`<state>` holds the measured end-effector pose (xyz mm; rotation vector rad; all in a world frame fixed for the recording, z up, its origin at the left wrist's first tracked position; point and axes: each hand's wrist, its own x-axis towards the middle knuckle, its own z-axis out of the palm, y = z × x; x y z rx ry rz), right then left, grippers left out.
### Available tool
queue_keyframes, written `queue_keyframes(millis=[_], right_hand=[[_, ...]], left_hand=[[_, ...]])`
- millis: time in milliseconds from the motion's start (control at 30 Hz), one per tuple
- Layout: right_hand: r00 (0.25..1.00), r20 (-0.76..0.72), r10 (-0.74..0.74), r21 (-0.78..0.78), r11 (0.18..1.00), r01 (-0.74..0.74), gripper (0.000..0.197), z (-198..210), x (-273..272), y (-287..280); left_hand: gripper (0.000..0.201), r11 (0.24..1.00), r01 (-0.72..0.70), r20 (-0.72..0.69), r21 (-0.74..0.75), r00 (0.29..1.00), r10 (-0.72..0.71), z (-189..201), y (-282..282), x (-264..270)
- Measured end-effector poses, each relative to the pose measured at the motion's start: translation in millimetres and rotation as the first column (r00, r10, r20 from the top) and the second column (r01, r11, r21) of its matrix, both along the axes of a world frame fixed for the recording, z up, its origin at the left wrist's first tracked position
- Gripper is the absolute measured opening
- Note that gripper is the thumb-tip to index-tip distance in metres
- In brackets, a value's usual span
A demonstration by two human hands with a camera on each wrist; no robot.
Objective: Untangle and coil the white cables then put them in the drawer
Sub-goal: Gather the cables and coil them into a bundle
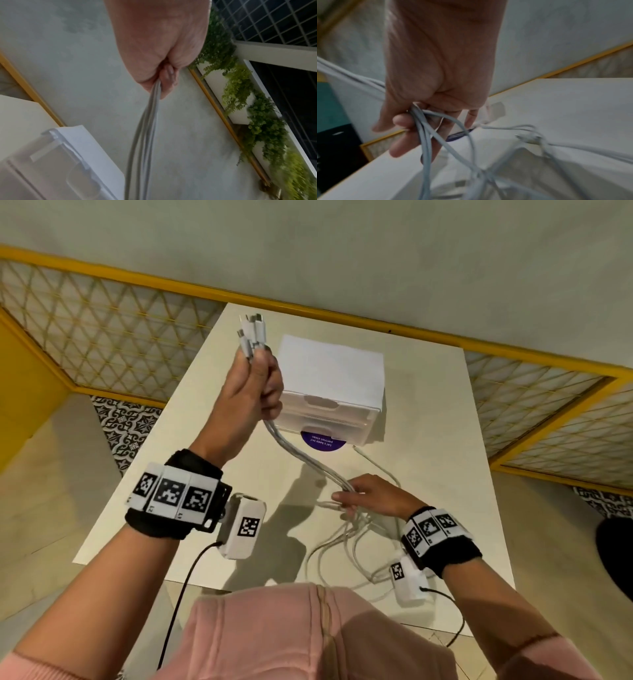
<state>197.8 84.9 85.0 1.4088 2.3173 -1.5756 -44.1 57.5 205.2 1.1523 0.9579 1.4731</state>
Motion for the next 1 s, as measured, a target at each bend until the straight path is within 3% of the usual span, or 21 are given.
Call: queue_keyframes(millis=[100,167,200,267,333,400,467,600,667,733,767,900,1000], right_hand=[[0.984,-0.050,-0.170,-0.079,0.983,0.166,0.029,-12.4,22.7,0.2],[0.966,-0.069,-0.251,-0.057,0.967,0.247,0.034,-9.9,26.8,-2.8],[0.961,-0.075,-0.264,-0.019,0.964,0.264,0.036,-7.7,25.5,-3.9],[0.964,-0.102,-0.245,0.076,0.964,0.253,0.032,2.5,18.0,-5.0],[0.973,-0.120,-0.197,0.176,0.960,0.216,0.013,15.3,6.9,-3.4],[0.978,-0.140,-0.154,0.262,0.947,0.187,0.013,30.0,-2.6,-2.0],[0.976,-0.161,-0.149,0.294,0.937,0.192,0.011,43.4,-7.0,-0.5],[0.975,-0.158,-0.159,0.260,0.945,0.196,0.017,52.7,0.4,-1.7],[0.962,-0.171,-0.213,0.219,0.944,0.248,0.033,47.6,9.8,-3.4],[0.947,-0.179,-0.266,0.178,0.938,0.297,0.045,40.0,21.2,-5.0],[0.944,-0.174,-0.282,0.163,0.937,0.310,0.045,37.2,27.2,-5.7],[0.964,-0.061,-0.260,0.164,0.950,0.267,0.028,30.4,49.5,-2.0],[0.976,0.054,-0.212,0.169,0.965,0.200,0.022,30.9,60.1,3.2]], left_hand=[[0.026,0.999,-0.040,-0.059,-0.021,0.998,0.039,-3.1,-1.4,-4.6],[0.020,0.998,-0.047,-0.287,-0.033,0.957,0.035,-10.6,-2.8,-2.9],[0.017,0.999,-0.044,-0.457,-0.032,0.889,0.024,-15.4,-3.7,-0.6],[0.051,0.997,0.017,-0.731,-0.069,0.679,-0.062,-27.6,-4.8,9.5],[0.083,0.978,0.140,-0.818,-0.155,0.538,-0.207,-43.2,-8.5,24.0],[0.083,0.959,0.206,-0.833,-0.197,0.480,-0.274,-60.1,-10.6,36.9],[0.063,0.952,0.211,-0.812,-0.221,0.501,-0.299,-67.7,-12.2,44.4],[0.001,0.955,0.256,-0.757,-0.150,0.592,-0.278,-56.9,-9.3,38.8],[0.015,0.976,0.207,-0.763,-0.068,0.620,-0.185,-46.8,-6.3,28.6],[0.006,0.992,0.121,-0.741,0.020,0.668,-0.066,-37.6,-2.3,16.9],[0.005,0.995,0.077,-0.728,0.060,0.686,-0.009,-32.2,-1.7,10.8],[0.036,0.978,-0.080,-0.601,0.193,0.778,0.183,-18.5,-2.8,-8.7],[0.042,0.970,-0.096,-0.604,0.222,0.767,0.214,-15.1,-7.5,-4.2]])
